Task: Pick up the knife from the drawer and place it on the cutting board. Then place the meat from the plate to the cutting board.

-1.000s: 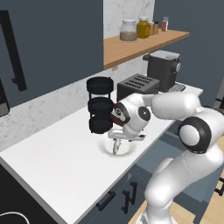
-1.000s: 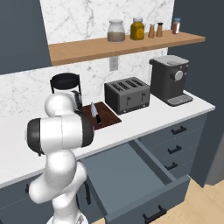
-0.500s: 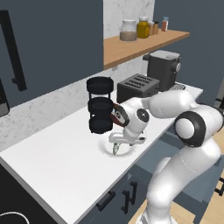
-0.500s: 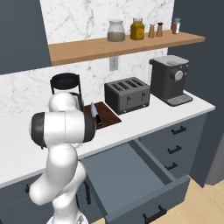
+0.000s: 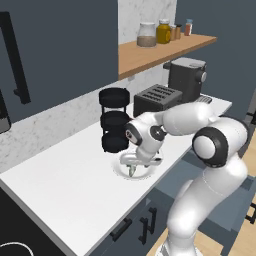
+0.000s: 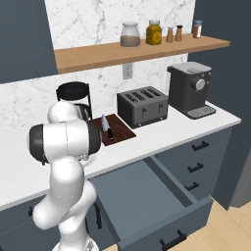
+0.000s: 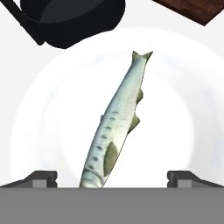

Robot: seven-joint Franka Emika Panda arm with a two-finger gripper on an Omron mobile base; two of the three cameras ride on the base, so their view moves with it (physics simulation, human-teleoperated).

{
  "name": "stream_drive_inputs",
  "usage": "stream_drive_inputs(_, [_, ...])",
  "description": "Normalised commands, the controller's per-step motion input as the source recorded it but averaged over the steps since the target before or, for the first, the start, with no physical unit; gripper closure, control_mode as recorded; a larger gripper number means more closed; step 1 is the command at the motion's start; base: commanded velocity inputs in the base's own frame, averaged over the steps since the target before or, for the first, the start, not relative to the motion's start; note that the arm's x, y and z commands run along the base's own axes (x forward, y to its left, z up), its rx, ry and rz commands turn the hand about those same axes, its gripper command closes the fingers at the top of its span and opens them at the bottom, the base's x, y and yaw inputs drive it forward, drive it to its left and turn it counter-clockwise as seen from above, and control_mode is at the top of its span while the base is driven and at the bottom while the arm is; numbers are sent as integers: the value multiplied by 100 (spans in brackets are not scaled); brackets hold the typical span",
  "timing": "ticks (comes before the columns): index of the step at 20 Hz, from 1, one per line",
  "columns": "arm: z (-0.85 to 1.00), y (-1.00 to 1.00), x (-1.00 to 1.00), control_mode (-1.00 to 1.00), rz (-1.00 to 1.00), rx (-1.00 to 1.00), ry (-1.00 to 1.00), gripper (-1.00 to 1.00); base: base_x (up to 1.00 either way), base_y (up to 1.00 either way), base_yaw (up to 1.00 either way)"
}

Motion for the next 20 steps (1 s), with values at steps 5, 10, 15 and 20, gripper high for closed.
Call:
stream_drive_inputs(5, [-8,19,38,-100,-4,-4,11,-100,0,0,0])
stream_drive_inputs(10, [-12,1,27,-100,-3,-3,11,-100,0,0,0])
stream_drive_inputs(15, [-12,0,27,-100,-3,0,11,-100,0,0,0])
stream_drive_inputs(20, [-4,0,45,-100,-4,0,10,-100,0,0,0])
